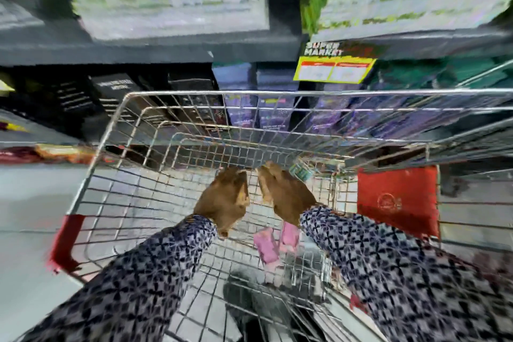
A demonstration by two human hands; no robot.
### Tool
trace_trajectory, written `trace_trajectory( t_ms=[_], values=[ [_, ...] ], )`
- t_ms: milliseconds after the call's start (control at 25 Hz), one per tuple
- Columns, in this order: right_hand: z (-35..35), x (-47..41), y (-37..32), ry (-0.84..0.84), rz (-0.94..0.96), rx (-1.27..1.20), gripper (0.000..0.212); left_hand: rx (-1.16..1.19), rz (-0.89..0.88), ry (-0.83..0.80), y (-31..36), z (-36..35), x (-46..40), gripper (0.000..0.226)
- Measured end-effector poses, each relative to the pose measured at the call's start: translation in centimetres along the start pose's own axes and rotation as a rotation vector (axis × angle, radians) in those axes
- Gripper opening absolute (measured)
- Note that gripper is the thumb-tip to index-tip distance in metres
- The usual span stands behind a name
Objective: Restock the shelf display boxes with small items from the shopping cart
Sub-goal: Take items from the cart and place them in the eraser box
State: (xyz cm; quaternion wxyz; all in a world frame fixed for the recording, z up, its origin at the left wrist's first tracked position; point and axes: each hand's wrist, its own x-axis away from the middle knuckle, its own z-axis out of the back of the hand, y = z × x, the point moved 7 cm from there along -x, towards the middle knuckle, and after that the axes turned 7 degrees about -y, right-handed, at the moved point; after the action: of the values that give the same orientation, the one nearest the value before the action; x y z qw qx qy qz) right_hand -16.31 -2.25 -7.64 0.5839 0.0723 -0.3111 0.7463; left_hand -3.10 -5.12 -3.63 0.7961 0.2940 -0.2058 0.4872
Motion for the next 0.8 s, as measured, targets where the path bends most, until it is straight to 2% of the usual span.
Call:
trace_trajectory(
  t_ms=[80,200,320,400,440,560,720,800],
  values=[
    [4.3,2.7,-1.6,0.036,-0.02,-0.045,0.093,0.01,-0.054,-0.004,0.3,3.4,2.7,0.069],
    [12.8,8.8,-5.1,0.138,-0.019,-0.096,0.096,-0.003,-0.084,0.091,2.0,11.8,8.6,0.054],
    [21.9,14.6,-8.5,0.311,0.046,-0.076,0.094,-0.084,-0.09,0.318,3.3,20.5,14.7,0.076],
    [26.4,17.0,-10.0,0.377,0.078,-0.028,0.096,-0.174,-0.102,0.385,4.6,24.8,17.6,0.076],
    [28.6,18.2,-10.7,0.394,0.083,-0.008,0.099,-0.147,-0.112,0.425,5.3,27.0,19.3,0.077],
    [37.1,22.2,-13.2,0.492,0.101,-0.03,0.107,-0.146,-0.271,0.629,8.3,34.9,25.8,0.082],
    [51.5,27.9,-18.1,0.746,0.201,0.032,0.098,-0.292,-0.442,0.955,12.7,47.1,34.4,0.079],
    [57.6,29.3,-20.2,0.788,0.244,0.05,0.094,-0.325,-0.473,0.981,14.1,52.4,36.6,0.085]
  ],
)
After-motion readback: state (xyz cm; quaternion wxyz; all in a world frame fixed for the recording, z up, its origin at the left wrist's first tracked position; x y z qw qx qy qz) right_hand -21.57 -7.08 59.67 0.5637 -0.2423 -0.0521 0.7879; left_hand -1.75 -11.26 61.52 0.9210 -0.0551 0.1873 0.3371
